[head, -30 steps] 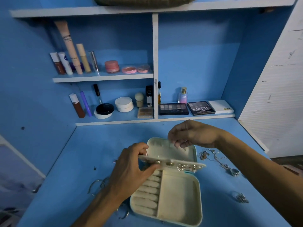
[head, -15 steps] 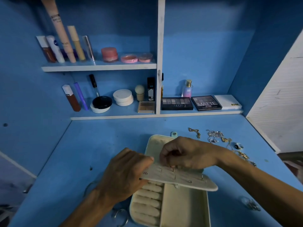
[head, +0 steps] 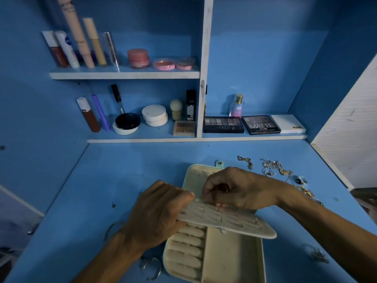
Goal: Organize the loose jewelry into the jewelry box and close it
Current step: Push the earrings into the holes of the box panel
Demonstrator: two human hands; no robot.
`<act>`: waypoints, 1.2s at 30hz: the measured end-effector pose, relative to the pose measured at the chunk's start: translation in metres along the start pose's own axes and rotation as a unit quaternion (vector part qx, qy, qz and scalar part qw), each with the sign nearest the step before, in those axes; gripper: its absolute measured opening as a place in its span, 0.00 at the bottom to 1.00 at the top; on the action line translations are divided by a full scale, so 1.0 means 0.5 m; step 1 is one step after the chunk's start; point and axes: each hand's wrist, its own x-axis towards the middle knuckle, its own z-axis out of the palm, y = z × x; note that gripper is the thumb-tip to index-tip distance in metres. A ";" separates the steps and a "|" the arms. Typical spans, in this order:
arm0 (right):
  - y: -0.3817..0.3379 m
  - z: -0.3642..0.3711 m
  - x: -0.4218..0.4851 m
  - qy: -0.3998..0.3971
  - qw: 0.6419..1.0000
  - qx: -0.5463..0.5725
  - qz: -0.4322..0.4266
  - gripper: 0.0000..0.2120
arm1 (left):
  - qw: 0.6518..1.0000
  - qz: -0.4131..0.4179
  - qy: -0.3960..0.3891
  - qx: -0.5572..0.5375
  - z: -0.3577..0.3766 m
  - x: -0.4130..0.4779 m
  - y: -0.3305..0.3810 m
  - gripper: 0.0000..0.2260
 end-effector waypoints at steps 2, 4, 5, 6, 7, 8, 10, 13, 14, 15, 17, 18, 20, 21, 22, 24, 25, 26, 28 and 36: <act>-0.001 0.000 -0.001 0.003 1.000 -0.003 0.003 0.06 | 1.000 0.000 0.006 0.000 0.002 -0.001 0.001 0.12; -0.004 -0.001 -0.003 0.005 1.000 -0.017 -0.002 0.06 | 1.000 0.000 0.010 0.001 0.001 0.000 0.002 0.08; -0.005 -0.001 -0.004 0.004 1.000 -0.025 -0.005 0.06 | 1.000 -0.001 0.010 0.002 0.001 0.000 0.003 0.07; -0.007 -0.001 -0.004 0.002 1.000 -0.030 -0.007 0.06 | 1.000 -0.004 0.009 0.003 0.000 0.000 0.004 0.08; -0.009 -0.001 -0.004 0.001 0.999 -0.034 -0.008 0.06 | 1.000 -0.008 0.007 0.002 0.000 0.001 0.005 0.09; -0.011 -0.001 -0.004 0.001 0.999 -0.038 -0.009 0.06 | 1.000 -0.011 0.005 0.001 0.000 0.002 0.005 0.10; -0.013 0.000 -0.003 0.004 0.999 -0.051 -0.012 0.06 | 1.000 -0.016 0.004 0.001 0.000 0.003 0.005 0.12; -0.015 0.004 -0.004 0.019 0.997 -0.078 -0.020 0.07 | 1.000 -0.020 0.003 -0.004 -0.001 0.003 0.005 0.12; -0.016 0.006 -0.005 0.030 0.995 -0.096 -0.029 0.07 | 1.000 -0.021 0.004 -0.008 -0.001 0.003 0.005 0.13; -0.016 0.007 -0.004 0.041 0.992 -0.114 -0.040 0.07 | 1.000 -0.024 0.004 -0.011 0.000 0.003 0.005 0.13; -0.018 0.010 -0.002 0.051 0.987 -0.143 -0.057 0.06 | 1.000 -0.028 0.004 -0.012 0.000 0.002 0.004 0.14; -0.019 0.010 0.000 0.052 0.985 -0.152 -0.063 0.06 | 1.000 -0.028 0.005 -0.012 0.001 0.001 0.004 0.15; -0.022 0.009 0.003 0.044 0.984 -0.157 -0.067 0.06 | 1.000 -0.025 0.009 -0.012 0.003 0.001 0.003 0.15; -0.022 0.008 0.005 0.040 0.985 -0.157 -0.066 0.06 | 1.000 -0.022 0.012 -0.013 0.004 0.001 0.002 0.16; -0.022 0.007 0.007 0.037 0.985 -0.156 -0.065 0.06 | 1.000 -0.019 0.017 -0.014 0.004 0.001 0.002 0.17; -0.023 0.007 0.008 0.030 0.986 -0.152 -0.060 0.06 | 0.999 -0.012 0.026 -0.016 0.006 0.000 0.000 0.19; -0.023 0.006 0.009 0.026 0.987 -0.149 -0.057 0.06 | 0.999 -0.015 0.027 -0.016 0.006 0.000 0.000 0.19; -0.023 0.006 0.009 0.022 0.988 -0.145 -0.054 0.06 | 0.999 -0.020 0.027 -0.016 0.006 0.001 0.000 0.19; -0.025 0.006 0.009 0.014 0.989 -0.137 -0.047 0.07 | 0.999 -0.028 0.026 -0.018 0.006 0.000 0.000 0.18; -0.035 -0.022 0.012 -0.023 0.999 -0.049 0.004 0.07 | 0.998 -0.053 0.021 -0.022 0.008 -0.001 0.000 0.18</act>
